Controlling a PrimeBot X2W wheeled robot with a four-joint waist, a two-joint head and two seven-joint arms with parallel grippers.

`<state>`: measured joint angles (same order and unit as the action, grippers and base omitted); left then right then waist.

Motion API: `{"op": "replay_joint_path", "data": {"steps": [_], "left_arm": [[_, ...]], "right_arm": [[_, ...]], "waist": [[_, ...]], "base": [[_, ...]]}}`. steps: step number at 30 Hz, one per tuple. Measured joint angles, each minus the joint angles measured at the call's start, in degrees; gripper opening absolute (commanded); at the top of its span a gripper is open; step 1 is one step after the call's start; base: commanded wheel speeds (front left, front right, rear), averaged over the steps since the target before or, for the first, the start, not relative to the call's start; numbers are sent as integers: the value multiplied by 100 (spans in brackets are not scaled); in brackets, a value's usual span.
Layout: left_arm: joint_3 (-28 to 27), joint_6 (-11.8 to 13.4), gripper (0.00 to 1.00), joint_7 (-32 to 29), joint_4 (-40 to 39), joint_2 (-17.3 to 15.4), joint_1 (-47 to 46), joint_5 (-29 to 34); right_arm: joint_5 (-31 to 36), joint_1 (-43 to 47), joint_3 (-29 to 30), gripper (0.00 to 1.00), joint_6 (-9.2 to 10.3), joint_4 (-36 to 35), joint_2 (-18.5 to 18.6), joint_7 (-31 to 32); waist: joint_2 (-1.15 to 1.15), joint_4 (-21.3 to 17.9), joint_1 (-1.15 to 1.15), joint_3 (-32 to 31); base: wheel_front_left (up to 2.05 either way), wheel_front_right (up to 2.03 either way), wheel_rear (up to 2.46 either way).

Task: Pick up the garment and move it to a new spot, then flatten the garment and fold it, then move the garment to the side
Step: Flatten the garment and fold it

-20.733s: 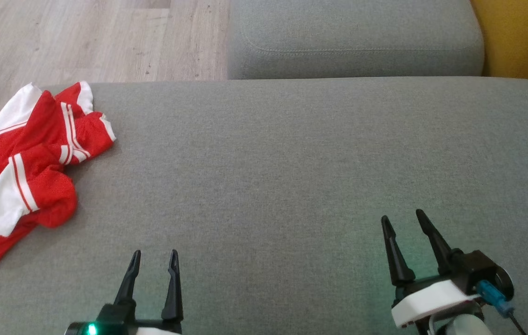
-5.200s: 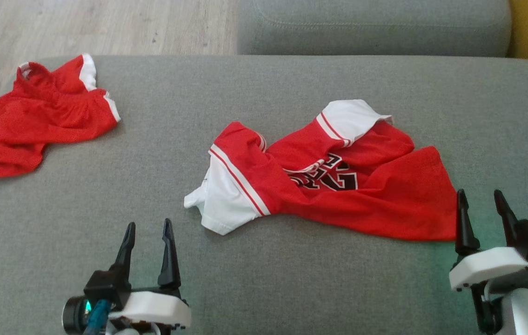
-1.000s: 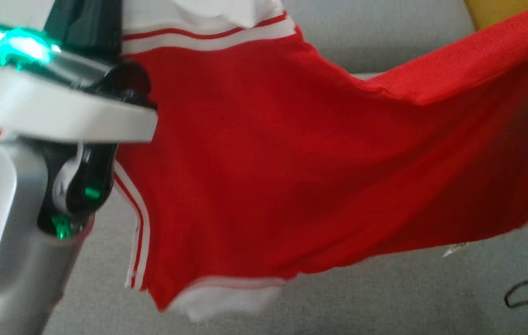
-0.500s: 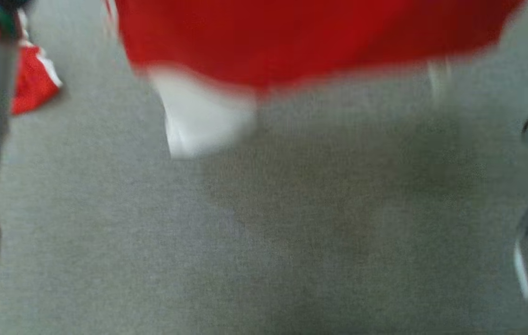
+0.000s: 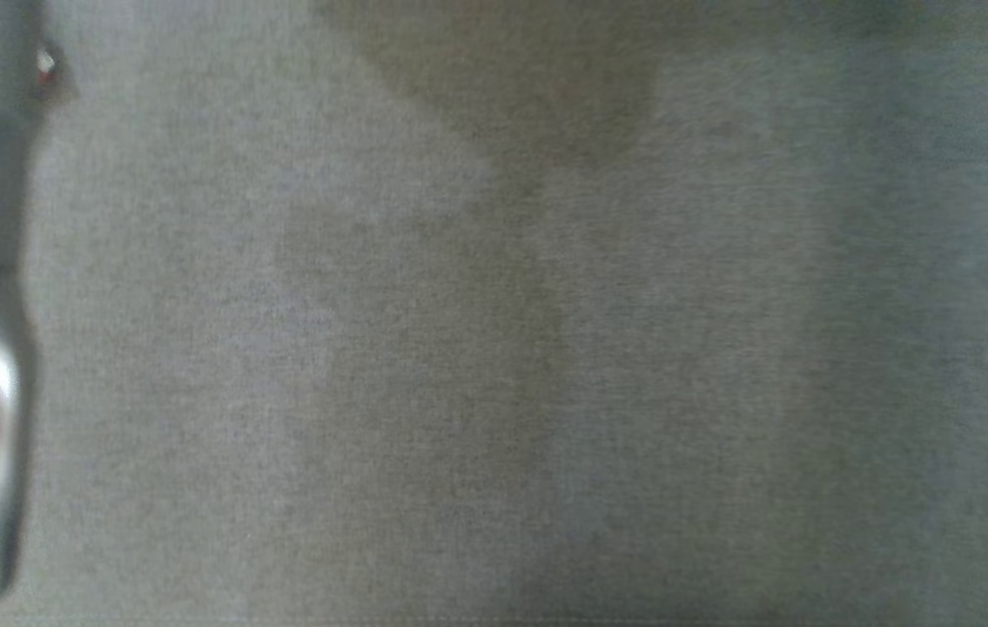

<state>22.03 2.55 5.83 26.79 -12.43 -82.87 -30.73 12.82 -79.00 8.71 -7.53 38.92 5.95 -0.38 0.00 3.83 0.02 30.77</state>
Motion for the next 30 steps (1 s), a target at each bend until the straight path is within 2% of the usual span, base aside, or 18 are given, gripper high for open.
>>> {"op": "replay_joint_path", "data": {"steps": [7,14,16,20,24,30], "left_arm": [[12,-121,0,557,53,280,1343,-375],[-107,-154,0,745,-492,281,2611,-654],[-77,-121,0,794,-688,231,2979,-536],[-125,-55,0,845,-1038,216,3548,-508],[-93,-1,0,846,-1418,190,4417,-498],[34,205,0,846,-2212,-34,5829,-402]], "right_arm": [[7,679,310,0,0,590,-94,-693],[-460,1627,623,0,0,761,-172,-1091],[-538,1867,616,0,0,753,-174,-1110],[-770,2247,563,0,0,650,-181,-1167],[-1259,2848,254,0,0,423,-186,-1172],[-1842,3994,38,0,0,-423,-208,-943]], "waist": [[0,210,0,368],[0,196,-2,122],[0,191,-2,5],[0,195,-3,-202],[1,198,-4,-575],[1,190,-4,-1246]], "base": [[0,0,0],[0,0,0],[0,0,0],[0,0,0],[0,0,0],[0,0,0]]}}
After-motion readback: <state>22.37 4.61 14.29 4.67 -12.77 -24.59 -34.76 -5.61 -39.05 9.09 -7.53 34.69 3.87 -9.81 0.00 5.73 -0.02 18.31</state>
